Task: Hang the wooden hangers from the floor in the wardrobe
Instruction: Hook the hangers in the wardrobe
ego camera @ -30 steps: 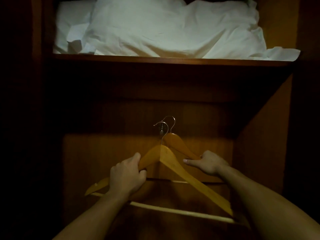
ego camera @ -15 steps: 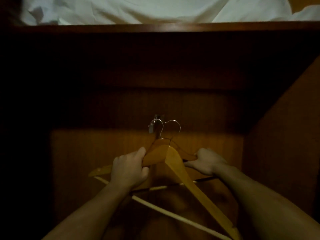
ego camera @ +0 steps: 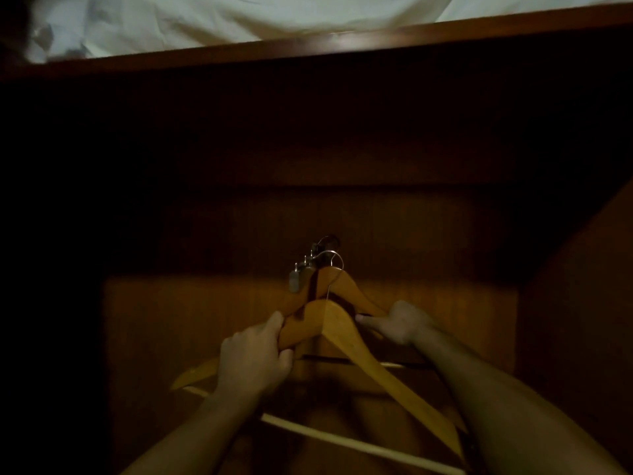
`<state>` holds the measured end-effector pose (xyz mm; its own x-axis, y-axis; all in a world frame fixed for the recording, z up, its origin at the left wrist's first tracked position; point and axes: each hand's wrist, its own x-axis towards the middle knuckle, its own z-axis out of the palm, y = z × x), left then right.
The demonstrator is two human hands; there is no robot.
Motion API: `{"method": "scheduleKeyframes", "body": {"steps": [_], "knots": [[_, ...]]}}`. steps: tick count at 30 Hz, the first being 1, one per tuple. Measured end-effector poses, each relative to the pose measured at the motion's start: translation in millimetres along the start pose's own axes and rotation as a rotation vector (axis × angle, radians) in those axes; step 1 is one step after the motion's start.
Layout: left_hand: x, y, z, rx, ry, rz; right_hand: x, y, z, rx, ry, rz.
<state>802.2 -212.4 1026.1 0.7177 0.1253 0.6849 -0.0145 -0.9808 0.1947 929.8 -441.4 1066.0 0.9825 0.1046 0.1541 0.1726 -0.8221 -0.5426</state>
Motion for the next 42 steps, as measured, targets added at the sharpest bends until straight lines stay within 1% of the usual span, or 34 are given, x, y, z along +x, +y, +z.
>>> {"method": "scheduleKeyframes", "body": {"steps": [2,5,9,15,19,21,23,24,26,27,29,31,33,35,38,40,42], "knots": [[2.7,-2.9,4.3,0.006,-0.022,0.000,12.2,0.5,2.4,0.031,-0.023,0.010],[7.1,-5.8,10.0,0.038,-0.044,0.001,25.2,1.1,9.0,0.009,-0.043,0.005],[13.4,-7.4,14.3,0.061,-0.039,-0.015,34.7,3.9,22.8,-0.025,-0.061,0.011],[17.7,-6.0,17.9,0.074,-0.033,-0.023,35.9,6.8,28.7,-0.002,-0.131,0.021],[20.2,-0.1,17.6,0.072,-0.041,-0.012,31.6,8.1,22.0,0.018,-0.218,-0.066],[23.8,5.4,21.0,0.063,-0.048,0.005,24.7,6.6,17.9,0.022,-0.158,-0.118],[30.2,12.9,24.5,0.034,-0.055,0.004,15.6,5.0,11.7,0.161,-0.049,-0.196],[34.4,16.2,25.8,0.004,-0.057,-0.004,9.9,4.1,7.8,0.290,-0.031,-0.250],[42.9,20.2,27.3,-0.037,-0.052,-0.023,-0.4,3.2,-0.1,0.525,-0.106,-0.324],[46.7,21.4,27.6,-0.028,-0.049,-0.019,-4.9,3.6,-2.3,0.555,-0.153,-0.343],[53.9,22.9,27.2,0.030,-0.051,-0.017,-8.3,5.9,-0.6,0.442,-0.166,-0.390],[62.0,22.6,28.3,0.081,-0.047,-0.049,-8.5,4.5,2.2,0.214,-0.081,-0.450],[69.2,21.0,31.0,0.091,-0.057,-0.105,-6.8,1.1,4.0,0.103,-0.011,-0.480],[75.4,16.0,37.3,0.027,-0.058,-0.175,-4.4,-3.8,5.1,0.058,0.021,-0.487],[78.5,9.1,44.6,-0.095,-0.036,-0.292,1.8,-11.6,9.0,0.009,0.017,-0.471],[77.4,6.7,46.5,-0.115,-0.034,-0.334,4.2,-17.3,13.9,-0.004,0.011,-0.465],[75.0,4.9,49.1,-0.087,-0.041,-0.357,6.0,-20.1,22.1,-0.005,-0.016,-0.454]]}}
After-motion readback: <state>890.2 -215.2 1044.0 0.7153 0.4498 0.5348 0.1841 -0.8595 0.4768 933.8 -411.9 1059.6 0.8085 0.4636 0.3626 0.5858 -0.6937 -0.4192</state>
